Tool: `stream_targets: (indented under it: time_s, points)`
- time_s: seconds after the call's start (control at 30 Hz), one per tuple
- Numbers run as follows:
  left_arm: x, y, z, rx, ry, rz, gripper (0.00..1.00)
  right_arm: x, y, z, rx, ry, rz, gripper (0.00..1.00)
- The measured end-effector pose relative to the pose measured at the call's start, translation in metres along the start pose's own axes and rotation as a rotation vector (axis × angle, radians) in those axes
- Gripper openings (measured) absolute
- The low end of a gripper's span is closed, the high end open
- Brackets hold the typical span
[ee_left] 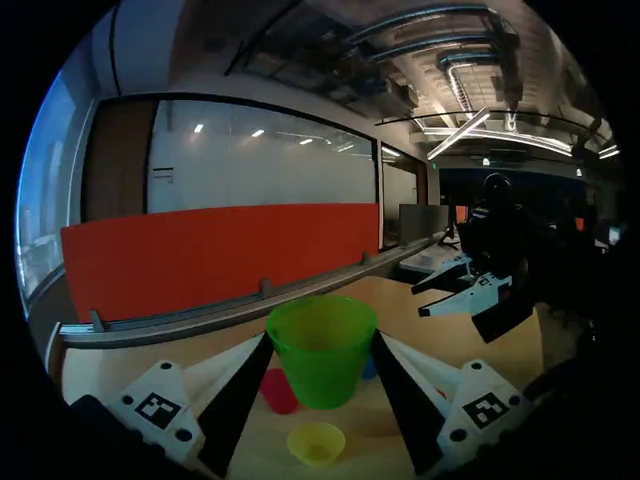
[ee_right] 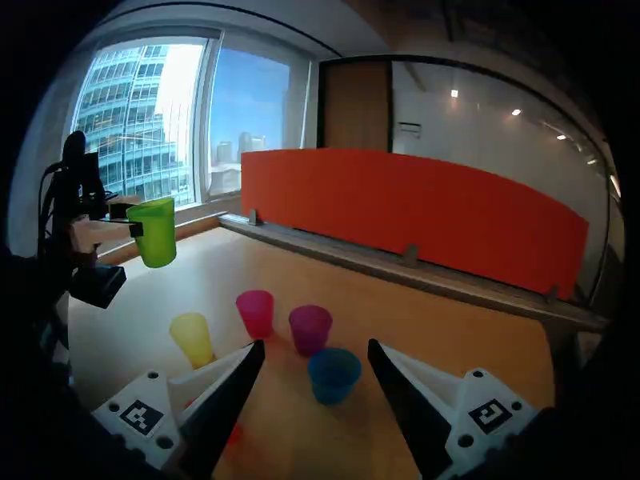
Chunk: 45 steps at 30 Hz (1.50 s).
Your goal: Pour water
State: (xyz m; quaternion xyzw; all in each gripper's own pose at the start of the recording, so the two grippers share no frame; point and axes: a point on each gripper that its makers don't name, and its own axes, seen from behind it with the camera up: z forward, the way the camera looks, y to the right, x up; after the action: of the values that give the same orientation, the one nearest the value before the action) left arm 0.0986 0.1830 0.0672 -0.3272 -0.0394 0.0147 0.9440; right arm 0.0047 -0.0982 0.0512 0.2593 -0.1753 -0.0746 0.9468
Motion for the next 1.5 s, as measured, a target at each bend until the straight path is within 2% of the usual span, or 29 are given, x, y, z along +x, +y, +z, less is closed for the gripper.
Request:
stream_targets:
  time_s: [0.37, 1.07, 1.37, 1.5]
  points:
    - [-0.001, -0.005, -0.008, 0.015, 0.019, 0.006, 0.86, -0.01, 0.001, 0.015, 0.012, -0.038, -0.01, 1.0]
    - [-0.01, -0.017, -0.027, 0.051, 0.015, 0.01, 0.86, -0.054, 0.015, 0.069, 0.01, -0.144, 0.011, 1.0]
    - [-0.013, -0.023, -0.033, 0.065, 0.011, 0.004, 0.87, -0.077, 0.024, 0.081, -0.004, -0.19, 0.003, 1.0]
    - [-0.016, -0.022, -0.033, 0.063, 0.009, 0.002, 0.86, -0.085, 0.023, 0.084, -0.003, -0.205, -0.001, 1.0]
